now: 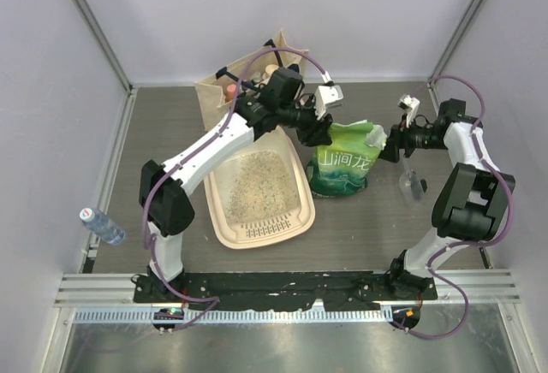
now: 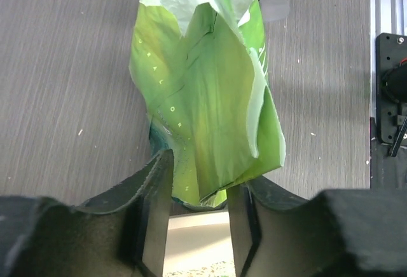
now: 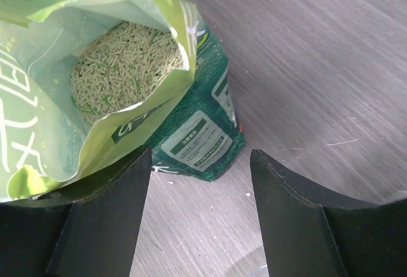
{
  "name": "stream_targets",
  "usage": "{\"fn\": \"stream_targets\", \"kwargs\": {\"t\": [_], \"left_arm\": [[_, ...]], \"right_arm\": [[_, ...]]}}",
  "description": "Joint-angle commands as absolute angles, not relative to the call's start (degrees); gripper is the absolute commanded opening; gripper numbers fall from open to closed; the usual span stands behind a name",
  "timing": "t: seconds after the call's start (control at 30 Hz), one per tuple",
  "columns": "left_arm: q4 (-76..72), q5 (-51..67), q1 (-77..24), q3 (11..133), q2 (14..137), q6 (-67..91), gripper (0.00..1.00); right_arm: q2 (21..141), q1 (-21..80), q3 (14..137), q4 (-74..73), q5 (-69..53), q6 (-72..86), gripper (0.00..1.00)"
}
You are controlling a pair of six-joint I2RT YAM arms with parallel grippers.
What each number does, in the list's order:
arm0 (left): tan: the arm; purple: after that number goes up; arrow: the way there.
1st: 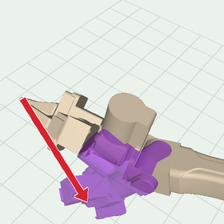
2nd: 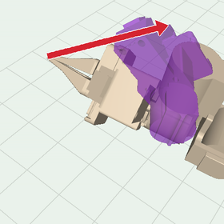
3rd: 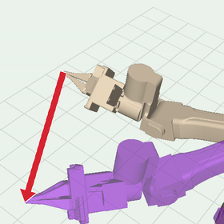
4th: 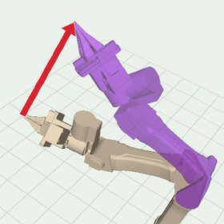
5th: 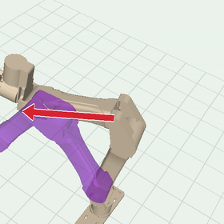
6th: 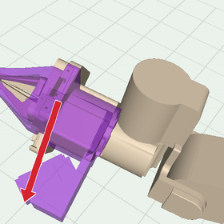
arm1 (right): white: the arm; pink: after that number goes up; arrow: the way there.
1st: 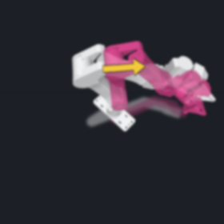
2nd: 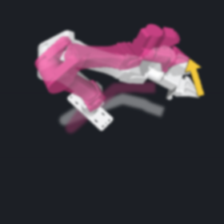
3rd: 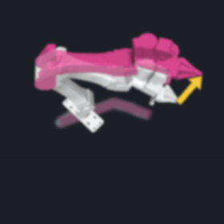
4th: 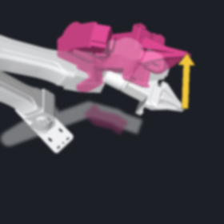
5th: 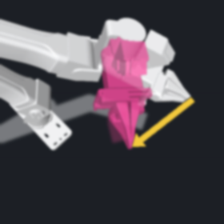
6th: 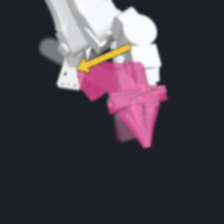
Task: Fill the litter box with clean litter
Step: Close the cat litter bag at the center of the board.
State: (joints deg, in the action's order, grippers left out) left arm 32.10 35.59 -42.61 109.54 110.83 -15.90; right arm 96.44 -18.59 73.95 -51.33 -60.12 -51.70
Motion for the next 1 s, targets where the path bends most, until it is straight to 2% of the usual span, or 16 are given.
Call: {"fn": "stream_targets", "kwargs": {"t": [0.0,0.2,0.27,0.33,0.37,0.4,0.6,0.97], "left_arm": [[32.34,36.74,-42.19,112.85,108.1,-16.09,0.45],[33.92,37.79,-42.1,113.82,109.95,-16.08,0.53],[34.97,38.32,-42.19,113.82,110.65,-16.7,0.54],[35.77,38.58,-42.19,113.91,111.18,-16.96,0.55],[36.73,38.67,-42.19,113.82,111.79,-17.4,0.55],[37.09,38.85,-42.1,113.82,111.97,-17.58,0.56],[37.97,40.17,-42.19,112.24,111.54,-17.58,0.57],[33.41,39.64,-42.19,108.99,112.24,-17.23,0.63]], "right_arm": [[96.24,-19.95,77.51,-45.8,-62.14,-48.35,0.69],[99.57,-23.2,83.66,-46.84,-66.0,-44.13,0.68],[101.33,-23.2,87.95,-54.28,-69.6,-48.66,0.68],[104.83,-22.24,91.48,-70.95,-71.19,-57.25,0.67],[106.16,-21.71,94.71,-78.24,-70.93,-69.49,0.67],[107.65,-21.1,95.53,-86.14,-70.75,-72.31,0.65],[106.26,-19.25,88.42,-86.48,-71.8,-74.09,0.65],[108.81,-14.42,92.9,-86.48,-82.09,-66.53,0.66]]}}
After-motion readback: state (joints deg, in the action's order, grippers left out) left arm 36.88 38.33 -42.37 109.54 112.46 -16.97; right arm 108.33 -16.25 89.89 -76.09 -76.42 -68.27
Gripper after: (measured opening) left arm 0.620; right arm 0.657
